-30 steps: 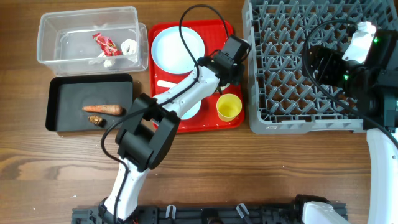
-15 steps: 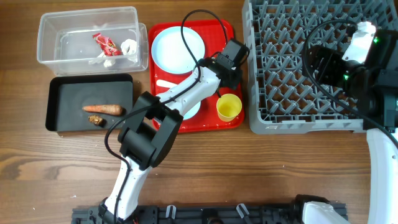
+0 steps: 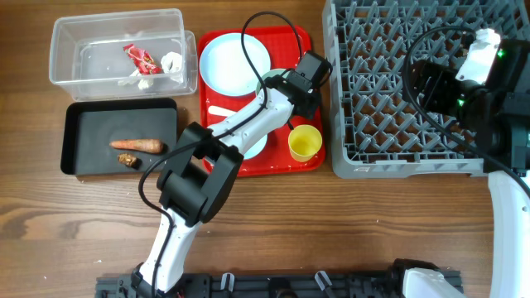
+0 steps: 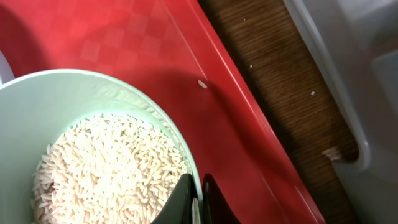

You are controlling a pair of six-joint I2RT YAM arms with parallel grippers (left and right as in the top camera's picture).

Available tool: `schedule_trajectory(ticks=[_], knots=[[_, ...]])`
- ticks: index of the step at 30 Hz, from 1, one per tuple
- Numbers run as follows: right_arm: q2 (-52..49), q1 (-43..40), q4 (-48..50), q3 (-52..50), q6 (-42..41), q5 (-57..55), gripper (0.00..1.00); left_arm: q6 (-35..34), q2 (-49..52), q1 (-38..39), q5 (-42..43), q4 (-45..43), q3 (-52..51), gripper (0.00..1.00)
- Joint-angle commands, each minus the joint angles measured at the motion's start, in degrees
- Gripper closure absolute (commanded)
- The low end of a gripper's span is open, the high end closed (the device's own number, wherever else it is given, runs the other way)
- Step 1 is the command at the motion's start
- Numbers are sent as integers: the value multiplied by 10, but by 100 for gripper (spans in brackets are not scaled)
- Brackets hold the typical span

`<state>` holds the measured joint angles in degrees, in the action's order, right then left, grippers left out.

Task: Sort waste into correct bins and load items into the dishwasher rack
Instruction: 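Grasp the green bowl of rice with the left gripper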

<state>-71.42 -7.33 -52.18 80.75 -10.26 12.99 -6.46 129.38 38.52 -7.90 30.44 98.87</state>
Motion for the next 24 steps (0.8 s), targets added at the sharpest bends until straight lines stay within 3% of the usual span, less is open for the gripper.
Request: schedule_trajectory(ticks=[1,14,24], knots=[[-4,-2,5,9,-2,-10,0,0,-19,0,5,12,3,96],[-4,-2,5,9,-3,-9,1,-101,-181,-28,6,107,3,96],[-4,-2,3,9,-4,-5,1,-185,-288,-103,37,280,3,96]])
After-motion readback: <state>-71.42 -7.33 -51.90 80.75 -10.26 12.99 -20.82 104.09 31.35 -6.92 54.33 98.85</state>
